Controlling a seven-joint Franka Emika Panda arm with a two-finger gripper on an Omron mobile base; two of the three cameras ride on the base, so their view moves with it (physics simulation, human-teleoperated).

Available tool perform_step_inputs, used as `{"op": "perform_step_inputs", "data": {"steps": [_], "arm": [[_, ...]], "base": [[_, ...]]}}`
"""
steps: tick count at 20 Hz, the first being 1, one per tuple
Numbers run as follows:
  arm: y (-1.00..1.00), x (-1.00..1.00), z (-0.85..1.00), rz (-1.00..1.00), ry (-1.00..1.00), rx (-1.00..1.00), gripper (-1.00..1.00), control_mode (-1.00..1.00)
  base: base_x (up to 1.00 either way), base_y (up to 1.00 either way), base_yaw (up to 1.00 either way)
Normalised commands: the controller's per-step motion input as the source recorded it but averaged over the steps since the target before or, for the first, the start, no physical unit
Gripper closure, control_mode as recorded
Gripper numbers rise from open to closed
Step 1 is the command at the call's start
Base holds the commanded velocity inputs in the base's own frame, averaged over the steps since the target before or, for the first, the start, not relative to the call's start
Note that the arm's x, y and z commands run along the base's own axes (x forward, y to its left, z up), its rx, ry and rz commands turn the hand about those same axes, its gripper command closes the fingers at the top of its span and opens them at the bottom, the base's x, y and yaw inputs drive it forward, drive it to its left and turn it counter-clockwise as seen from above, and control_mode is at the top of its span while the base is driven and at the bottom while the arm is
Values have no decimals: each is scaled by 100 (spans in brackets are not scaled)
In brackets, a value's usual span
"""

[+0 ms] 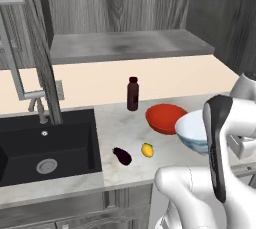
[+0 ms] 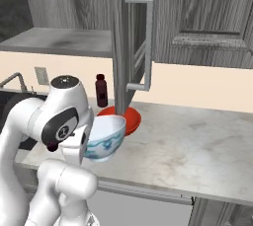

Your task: Pick both bowls and place them on the counter. Then place the lemon in one bowl and place the eggplant in the other bowl.

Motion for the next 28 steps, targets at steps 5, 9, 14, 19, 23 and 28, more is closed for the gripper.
{"op": "perform_step_inputs", "data": {"steps": [5, 9, 14, 19, 23, 28], "arm": [[-8, -4, -37, 0, -4, 0, 100, -100], [-9, 2, -31, -2, 0, 0, 100, -100], [-16, 15, -17, -1, 0, 0, 100, -100], [-14, 16, -16, -1, -3, 0, 100, -100], [0, 10, -32, -4, -10, 1, 100, -100], [0, 27, -33, -5, -5, 2, 100, -100]], "base": [[0, 0, 0], [0, 0, 0], [0, 0, 0], [0, 0, 0], [0, 0, 0], [0, 0, 0]]}}
